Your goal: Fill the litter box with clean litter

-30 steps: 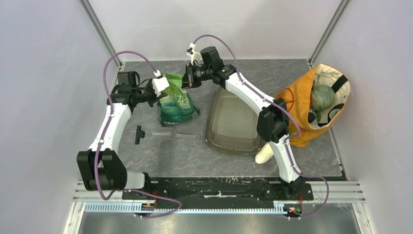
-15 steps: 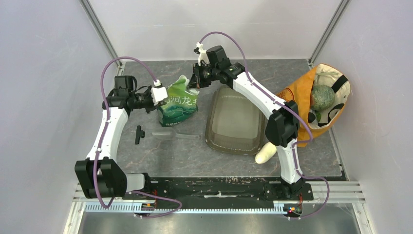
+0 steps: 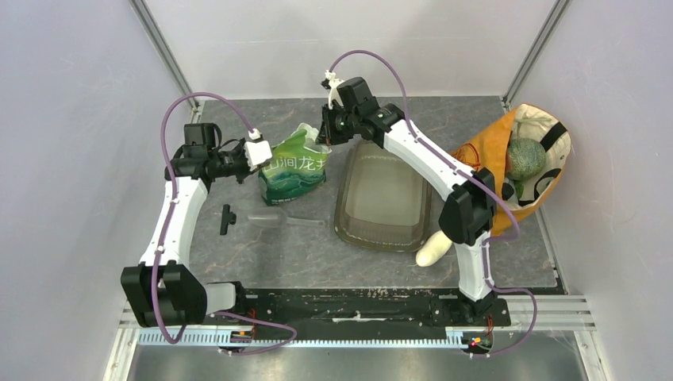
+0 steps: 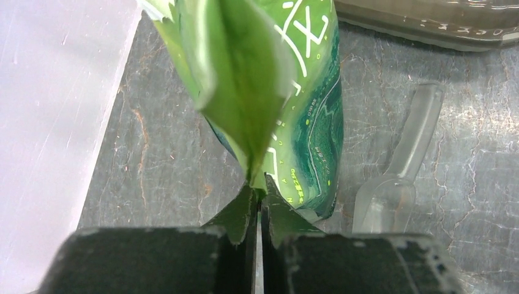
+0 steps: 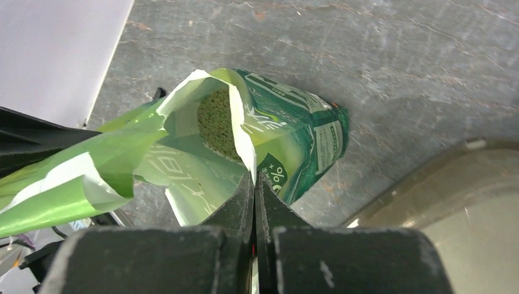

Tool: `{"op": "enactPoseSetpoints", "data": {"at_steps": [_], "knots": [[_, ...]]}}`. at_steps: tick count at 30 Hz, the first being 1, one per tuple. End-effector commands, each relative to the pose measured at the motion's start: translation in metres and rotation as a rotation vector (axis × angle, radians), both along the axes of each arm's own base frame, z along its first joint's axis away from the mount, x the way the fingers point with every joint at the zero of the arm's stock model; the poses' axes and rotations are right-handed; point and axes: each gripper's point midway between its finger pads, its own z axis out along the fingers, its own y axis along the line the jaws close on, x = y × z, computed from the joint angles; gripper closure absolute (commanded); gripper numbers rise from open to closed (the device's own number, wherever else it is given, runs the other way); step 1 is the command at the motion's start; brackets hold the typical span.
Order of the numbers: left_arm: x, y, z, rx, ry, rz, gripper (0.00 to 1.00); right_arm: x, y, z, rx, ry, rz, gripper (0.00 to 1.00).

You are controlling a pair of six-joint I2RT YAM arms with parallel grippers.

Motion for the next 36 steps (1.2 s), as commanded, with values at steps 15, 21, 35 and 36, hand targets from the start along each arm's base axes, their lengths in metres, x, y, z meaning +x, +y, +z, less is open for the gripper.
{"op": "enactPoseSetpoints", "data": {"at_steps": [15, 21, 35, 36], "knots": [[-0.039, 0.021, 0.017, -0.084, 0.142, 0.163, 0.16, -0.005, -0.019, 0.036, 0.027, -0.083, -0.064, 0.55], [-0.057, 0.041, 0.003, -0.226, 0.264, 0.377, 0.14, 0.005, -0.019, 0.036, 0.038, -0.089, -0.078, 0.40], [-0.072, 0.087, -0.049, -0.412, 0.673, 0.805, 0.16, 0.019, -0.004, 0.050, 0.072, -0.138, -0.031, 0.33], [-0.075, 0.087, -0.054, -0.421, 0.715, 0.810, 0.17, 0.017, -0.004, 0.055, 0.079, -0.147, -0.021, 0.32]]}}
